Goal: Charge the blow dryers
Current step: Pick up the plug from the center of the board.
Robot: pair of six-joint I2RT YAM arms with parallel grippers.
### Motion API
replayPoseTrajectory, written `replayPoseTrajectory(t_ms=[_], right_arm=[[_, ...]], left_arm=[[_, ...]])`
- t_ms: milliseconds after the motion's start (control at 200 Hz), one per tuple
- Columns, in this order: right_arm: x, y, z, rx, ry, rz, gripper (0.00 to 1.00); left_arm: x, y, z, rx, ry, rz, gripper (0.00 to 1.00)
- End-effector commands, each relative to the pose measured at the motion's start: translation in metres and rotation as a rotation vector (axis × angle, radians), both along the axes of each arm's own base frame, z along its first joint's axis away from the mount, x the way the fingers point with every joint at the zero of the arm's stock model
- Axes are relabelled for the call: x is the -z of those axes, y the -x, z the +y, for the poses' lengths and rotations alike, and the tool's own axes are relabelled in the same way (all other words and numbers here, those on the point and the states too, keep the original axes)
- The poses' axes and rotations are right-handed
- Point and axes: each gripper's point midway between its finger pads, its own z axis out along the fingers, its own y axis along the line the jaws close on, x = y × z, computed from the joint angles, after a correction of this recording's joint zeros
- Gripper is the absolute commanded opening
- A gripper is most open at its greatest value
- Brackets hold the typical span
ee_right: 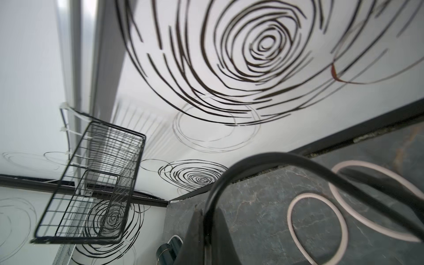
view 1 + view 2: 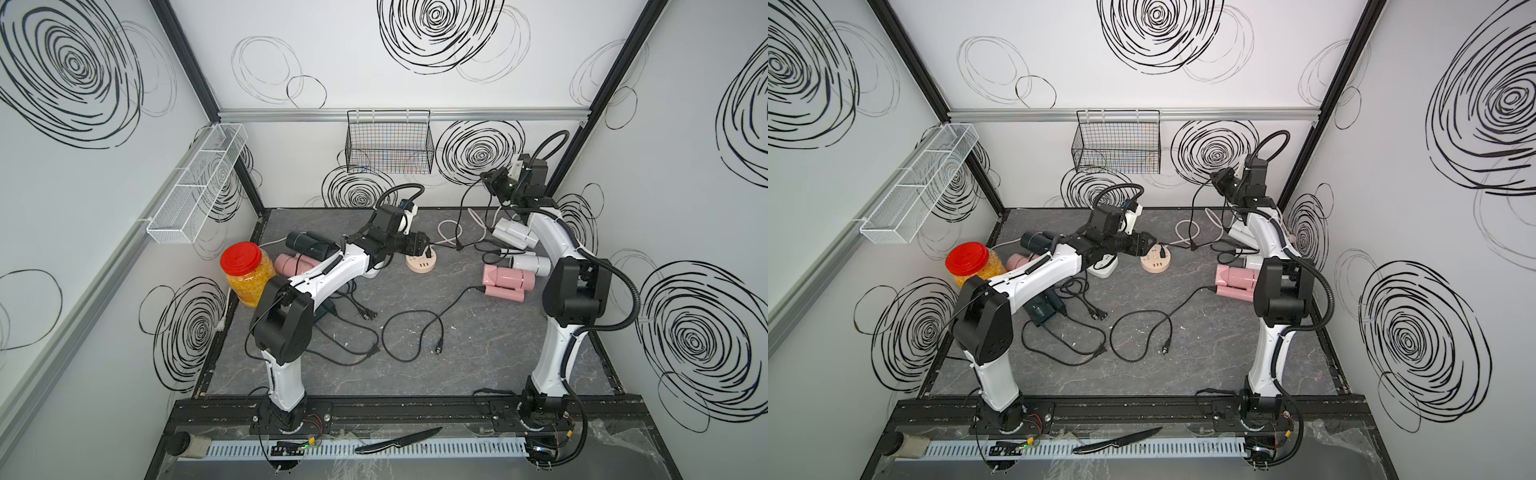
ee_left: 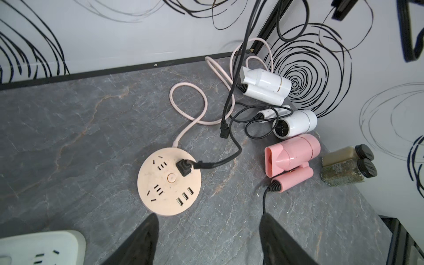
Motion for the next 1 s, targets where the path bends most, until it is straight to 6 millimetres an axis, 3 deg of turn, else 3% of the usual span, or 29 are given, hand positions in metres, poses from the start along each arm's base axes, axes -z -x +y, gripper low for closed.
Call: replayPoseTrajectory(t_ms=[0, 185, 295, 435, 545, 645, 771, 996], right_arm=[[-0.040, 0.007, 0.022, -0.087, -0.007, -0.110, 0.05], [-0.057, 0.015, 0.039, -0.152, -0.057, -0.128, 0.05], [-0.057, 0.020, 0.049, -0.198, -0.087, -0.121, 0.05], [-0.005, 0.019, 0.036, -0.056, 0.112, 0.023, 0.04], [0.030, 0.020, 0.034, -0.047, 0.101, 0.054, 0.04], [0.050, 0.017, 0.039, -0.061, 0.072, 0.071, 0.04], [0.047, 0.015, 0.045, -0.087, 0.031, 0.039, 0.04], [0.010, 0.019, 0.046, -0.095, 0.000, -0.025, 0.04]], left_arm=[[-0.025, -0.024, 0.000, 0.033, -0.001, -0.110, 0.76], [-0.053, -0.045, -0.015, 0.083, 0.018, -0.284, 0.81], [-0.050, -0.050, -0.033, 0.121, 0.012, -0.323, 0.81], [-0.039, -0.055, -0.050, 0.138, 0.016, -0.280, 0.78], [-0.034, -0.052, -0.055, 0.139, 0.021, -0.281, 0.77], [-0.030, -0.052, -0.057, 0.139, 0.021, -0.267, 0.76], [-0.021, -0.055, -0.055, 0.144, -0.008, -0.257, 0.77], [0.000, -0.067, -0.056, 0.167, -0.007, -0.214, 0.77]])
